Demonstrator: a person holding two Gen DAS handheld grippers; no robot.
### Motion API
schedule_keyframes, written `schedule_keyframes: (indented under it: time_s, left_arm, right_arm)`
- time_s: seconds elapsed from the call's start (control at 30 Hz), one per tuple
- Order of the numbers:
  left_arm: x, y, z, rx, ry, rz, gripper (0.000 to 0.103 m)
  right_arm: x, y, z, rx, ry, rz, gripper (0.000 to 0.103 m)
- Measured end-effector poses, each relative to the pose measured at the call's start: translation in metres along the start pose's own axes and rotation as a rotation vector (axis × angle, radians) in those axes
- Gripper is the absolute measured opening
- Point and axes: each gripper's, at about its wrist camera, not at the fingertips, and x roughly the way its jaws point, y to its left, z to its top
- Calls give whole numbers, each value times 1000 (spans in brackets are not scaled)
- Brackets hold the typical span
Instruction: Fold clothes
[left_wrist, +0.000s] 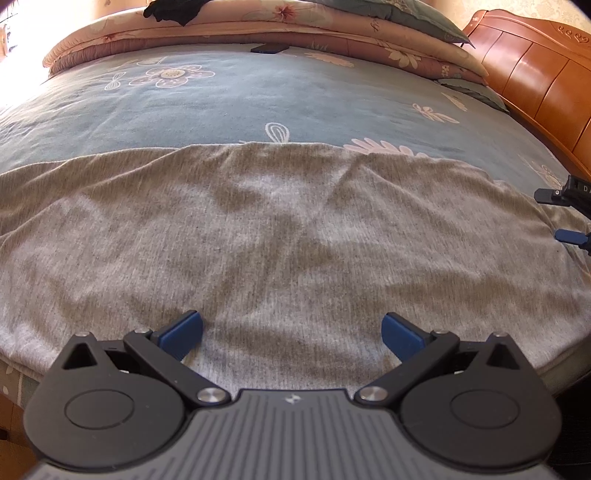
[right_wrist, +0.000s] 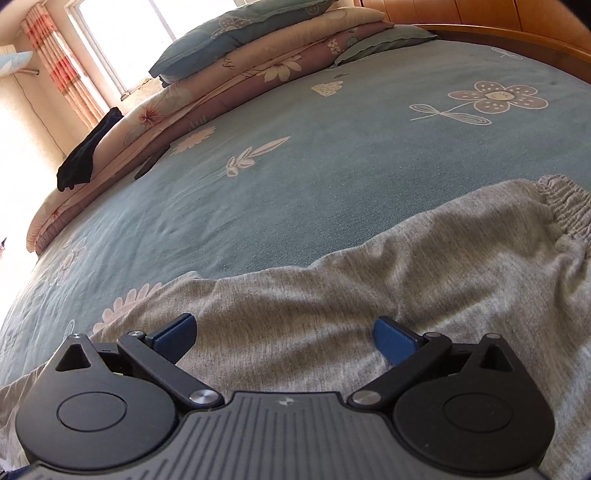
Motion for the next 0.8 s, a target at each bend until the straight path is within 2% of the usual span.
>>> schedule_keyframes:
  time_s: [0.07,0.17,0.2,0.23,0.33,0.53,0.8]
  left_arm:
    - [0,1,2,-26,5,-1,102]
    - [1,1,5,-42,22,6,102]
    - [2,0,6,-38,30,12,102]
    - [3,-2,7,-31,36,19,102]
    - [5,-6,7,-10,50,36,102]
    - [6,-9,7,13,61,56,102]
    - [6,-7,9,9,69,48,102]
  right_arm:
    - [-17,16,-6,-90,-88,-103,103]
    - [-47,45,-27,-213,-321,-318,103]
    - [-54,51,-34,-228,-359,-342,103]
    - [-60,54,-40,-230,-356,-331,103]
    - [-60,57,-56,-239,-191,-214,103]
    - [-35,57,-77,-201,83,-148,103]
    - [-39,64,-100,-247,-16,-191,103]
